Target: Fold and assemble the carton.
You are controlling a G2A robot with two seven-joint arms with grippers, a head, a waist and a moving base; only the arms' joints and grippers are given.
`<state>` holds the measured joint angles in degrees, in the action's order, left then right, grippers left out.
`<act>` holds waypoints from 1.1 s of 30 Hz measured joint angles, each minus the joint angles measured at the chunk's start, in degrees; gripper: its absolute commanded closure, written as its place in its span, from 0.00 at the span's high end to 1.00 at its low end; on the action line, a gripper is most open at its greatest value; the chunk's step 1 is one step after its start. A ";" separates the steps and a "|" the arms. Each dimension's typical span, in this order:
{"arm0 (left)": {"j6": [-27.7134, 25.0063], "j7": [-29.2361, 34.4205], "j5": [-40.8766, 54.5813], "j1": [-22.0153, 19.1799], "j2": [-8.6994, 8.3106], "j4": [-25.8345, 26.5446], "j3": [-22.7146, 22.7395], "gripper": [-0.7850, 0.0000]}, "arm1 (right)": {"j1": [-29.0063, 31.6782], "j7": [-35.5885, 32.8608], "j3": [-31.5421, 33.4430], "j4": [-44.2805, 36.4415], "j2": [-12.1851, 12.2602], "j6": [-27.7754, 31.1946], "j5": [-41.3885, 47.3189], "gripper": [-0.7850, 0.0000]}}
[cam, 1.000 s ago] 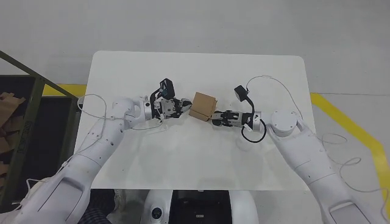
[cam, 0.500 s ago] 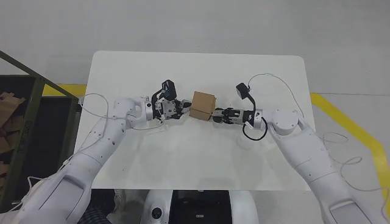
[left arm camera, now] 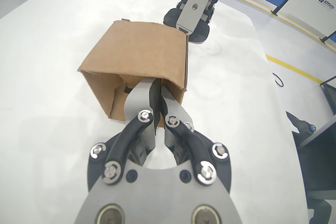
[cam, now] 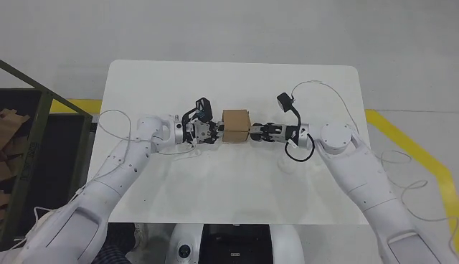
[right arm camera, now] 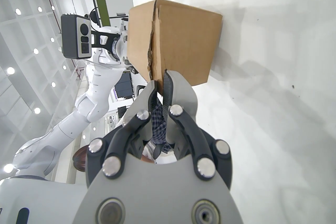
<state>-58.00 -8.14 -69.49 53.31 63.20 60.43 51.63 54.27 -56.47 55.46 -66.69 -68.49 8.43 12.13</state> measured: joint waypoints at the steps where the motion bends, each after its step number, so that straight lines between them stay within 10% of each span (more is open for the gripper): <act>1: 0.00 0.08 0.00 -0.01 0.00 -0.02 -0.01 0.00 | -0.05 -0.04 0.03 0.04 0.00 -0.01 0.00 0.00; 19: -0.01 4.09 15.65 0.56 -0.67 -4.31 3.74 0.00 | 1.23 0.23 1.65 0.50 0.32 1.98 1.14 0.00; 20: 0.00 5.73 19.48 0.45 -0.70 -4.22 3.63 0.16 | 1.36 0.46 1.67 0.49 0.29 2.49 1.33 0.00; 21: 0.00 7.10 22.43 0.35 -0.73 -4.27 3.57 0.75 | 1.44 0.57 1.68 0.50 0.27 2.81 1.44 0.00; 22: 0.00 8.70 25.45 0.24 -0.75 -4.55 3.52 1.00 | 1.50 0.62 1.67 0.52 0.25 3.06 1.52 0.00; 33: 13.89 44.19 76.71 -2.43 -0.29 -4.07 2.33 1.00 | 2.93 0.98 2.05 -0.18 0.23 8.66 2.41 0.00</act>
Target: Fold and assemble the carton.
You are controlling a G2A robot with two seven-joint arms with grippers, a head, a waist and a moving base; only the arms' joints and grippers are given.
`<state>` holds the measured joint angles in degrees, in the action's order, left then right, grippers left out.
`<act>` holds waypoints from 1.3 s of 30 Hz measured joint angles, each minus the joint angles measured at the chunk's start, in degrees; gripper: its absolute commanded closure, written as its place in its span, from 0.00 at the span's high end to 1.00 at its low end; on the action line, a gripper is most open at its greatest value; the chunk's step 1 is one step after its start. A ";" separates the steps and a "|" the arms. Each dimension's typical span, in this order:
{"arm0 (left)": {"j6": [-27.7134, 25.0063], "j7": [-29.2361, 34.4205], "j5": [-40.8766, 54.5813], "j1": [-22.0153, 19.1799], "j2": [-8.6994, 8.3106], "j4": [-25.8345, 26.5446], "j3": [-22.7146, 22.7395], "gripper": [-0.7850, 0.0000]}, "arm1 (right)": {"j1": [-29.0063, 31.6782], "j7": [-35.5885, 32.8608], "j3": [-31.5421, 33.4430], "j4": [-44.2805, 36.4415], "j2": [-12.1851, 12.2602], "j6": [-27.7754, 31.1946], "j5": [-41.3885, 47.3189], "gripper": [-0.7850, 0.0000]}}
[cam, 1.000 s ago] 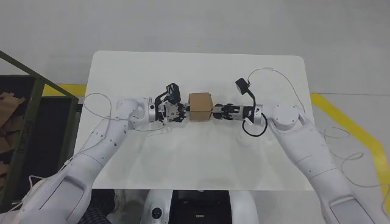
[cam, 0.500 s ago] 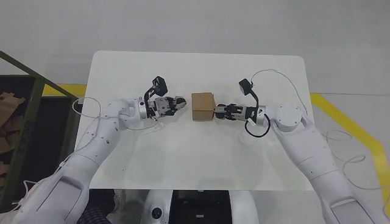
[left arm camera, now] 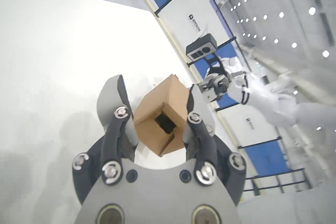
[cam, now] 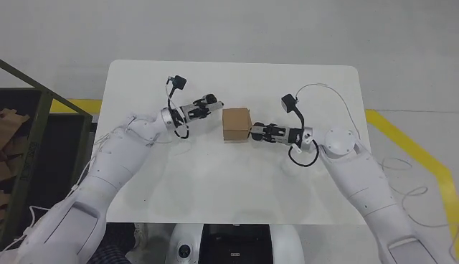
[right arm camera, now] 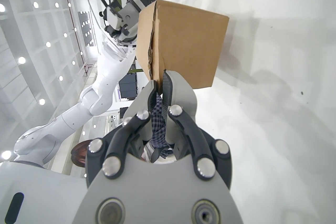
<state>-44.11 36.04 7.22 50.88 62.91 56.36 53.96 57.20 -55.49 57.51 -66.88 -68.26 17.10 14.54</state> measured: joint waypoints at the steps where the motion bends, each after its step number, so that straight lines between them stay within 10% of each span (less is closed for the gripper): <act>1: 1.87 2.96 3.66 -0.04 -0.10 0.35 0.29 1.00 | 0.16 0.11 0.10 -0.18 0.03 0.22 0.01 0.00; 8: 14.60 18.75 18.04 -0.48 -0.74 1.74 2.15 1.00 | 1.09 1.04 1.05 -2.01 0.36 0.80 -1.02 0.00; 37: 22.95 23.22 20.41 0.82 0.81 4.76 0.31 1.00 | 2.87 2.36 3.08 -8.16 0.73 -0.89 1.84 0.00; 39: 22.78 23.29 20.53 0.67 0.97 4.49 0.26 0.74 | 2.88 2.37 3.13 -8.20 0.72 -0.91 2.03 0.00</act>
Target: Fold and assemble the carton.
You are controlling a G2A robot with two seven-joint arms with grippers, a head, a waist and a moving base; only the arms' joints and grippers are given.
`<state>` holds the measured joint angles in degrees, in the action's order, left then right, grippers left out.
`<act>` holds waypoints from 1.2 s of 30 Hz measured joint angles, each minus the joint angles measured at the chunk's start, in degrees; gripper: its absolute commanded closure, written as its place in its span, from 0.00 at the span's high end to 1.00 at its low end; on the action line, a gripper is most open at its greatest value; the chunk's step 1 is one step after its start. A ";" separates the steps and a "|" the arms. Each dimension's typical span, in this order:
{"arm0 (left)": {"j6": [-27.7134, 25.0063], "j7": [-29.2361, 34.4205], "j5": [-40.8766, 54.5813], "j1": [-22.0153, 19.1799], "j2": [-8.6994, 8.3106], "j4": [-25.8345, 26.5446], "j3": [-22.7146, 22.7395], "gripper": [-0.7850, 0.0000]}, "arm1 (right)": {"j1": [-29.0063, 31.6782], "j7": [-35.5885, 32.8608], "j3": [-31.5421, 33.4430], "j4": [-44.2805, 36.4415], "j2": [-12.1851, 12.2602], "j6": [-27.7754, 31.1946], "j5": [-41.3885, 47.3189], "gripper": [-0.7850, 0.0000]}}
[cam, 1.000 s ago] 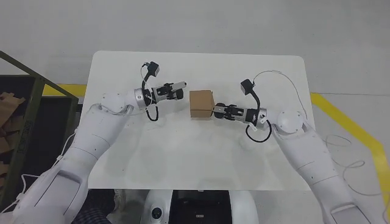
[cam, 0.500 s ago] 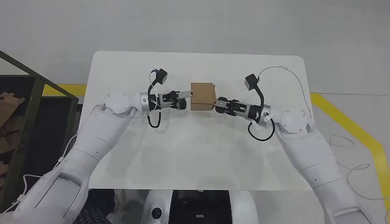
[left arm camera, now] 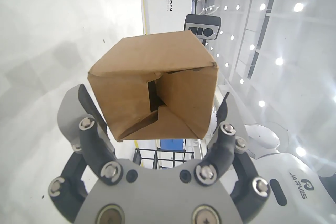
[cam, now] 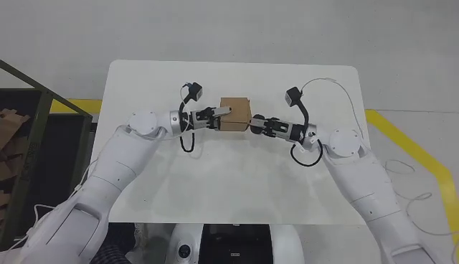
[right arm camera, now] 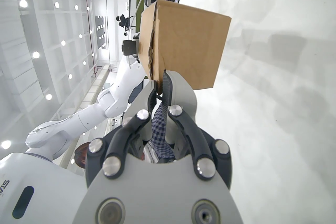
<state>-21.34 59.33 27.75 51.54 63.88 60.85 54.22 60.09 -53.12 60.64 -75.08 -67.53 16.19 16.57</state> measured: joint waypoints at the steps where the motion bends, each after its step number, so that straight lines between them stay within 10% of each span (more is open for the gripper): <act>1: -0.10 0.08 -0.01 -0.06 0.05 -0.11 -0.02 0.70 | 0.00 0.00 0.02 -0.03 0.00 -0.01 0.03 0.00; 36: -4.94 -3.50 -9.93 1.25 0.37 1.91 1.42 0.56 | -1.48 0.93 0.11 -0.43 -0.10 -0.76 -1.13 0.00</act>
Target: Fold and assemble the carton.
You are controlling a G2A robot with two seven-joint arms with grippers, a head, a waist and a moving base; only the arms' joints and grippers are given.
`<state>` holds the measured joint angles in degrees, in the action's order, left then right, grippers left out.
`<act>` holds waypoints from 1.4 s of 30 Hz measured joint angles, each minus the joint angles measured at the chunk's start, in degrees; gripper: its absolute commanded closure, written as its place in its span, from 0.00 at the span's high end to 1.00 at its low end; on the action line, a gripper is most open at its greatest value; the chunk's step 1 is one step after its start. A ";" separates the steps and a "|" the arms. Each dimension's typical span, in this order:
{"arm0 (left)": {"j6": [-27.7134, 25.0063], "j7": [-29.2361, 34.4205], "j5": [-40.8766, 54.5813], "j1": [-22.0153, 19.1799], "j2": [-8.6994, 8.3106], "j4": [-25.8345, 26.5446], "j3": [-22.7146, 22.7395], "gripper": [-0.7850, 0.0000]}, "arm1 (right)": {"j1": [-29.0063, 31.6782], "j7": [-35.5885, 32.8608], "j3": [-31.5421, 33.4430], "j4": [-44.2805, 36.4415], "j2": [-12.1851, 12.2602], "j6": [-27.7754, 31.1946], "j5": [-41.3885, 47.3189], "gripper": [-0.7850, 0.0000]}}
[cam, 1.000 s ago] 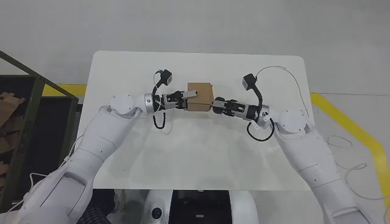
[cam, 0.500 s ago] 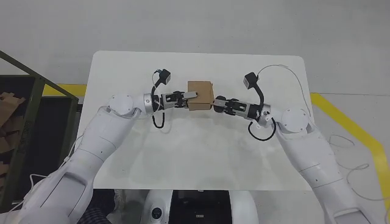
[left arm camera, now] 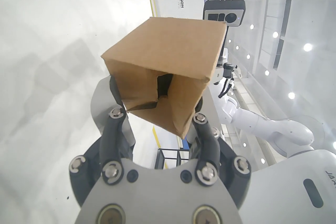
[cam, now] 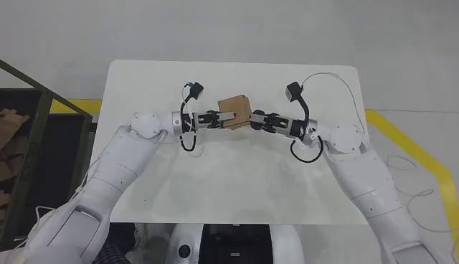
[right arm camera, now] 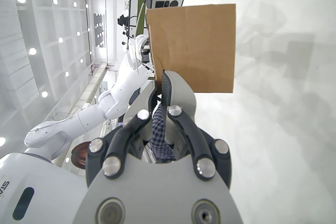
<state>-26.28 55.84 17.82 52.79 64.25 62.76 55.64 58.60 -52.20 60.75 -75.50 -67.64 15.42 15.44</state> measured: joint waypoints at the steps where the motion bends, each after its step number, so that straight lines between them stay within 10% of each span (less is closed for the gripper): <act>1: -0.01 -0.09 -0.18 0.07 -0.01 0.12 0.07 0.56 | 0.00 0.26 0.09 0.11 0.00 -0.07 -0.01 0.00; 42: -1.31 -2.19 -9.54 2.17 -0.96 3.89 3.20 0.62 | 1.81 -0.94 0.54 2.00 0.47 -2.85 -3.00 0.12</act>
<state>-27.59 53.65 8.28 54.97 63.29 66.65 58.83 60.41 -53.13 61.30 -73.50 -67.17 12.58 12.43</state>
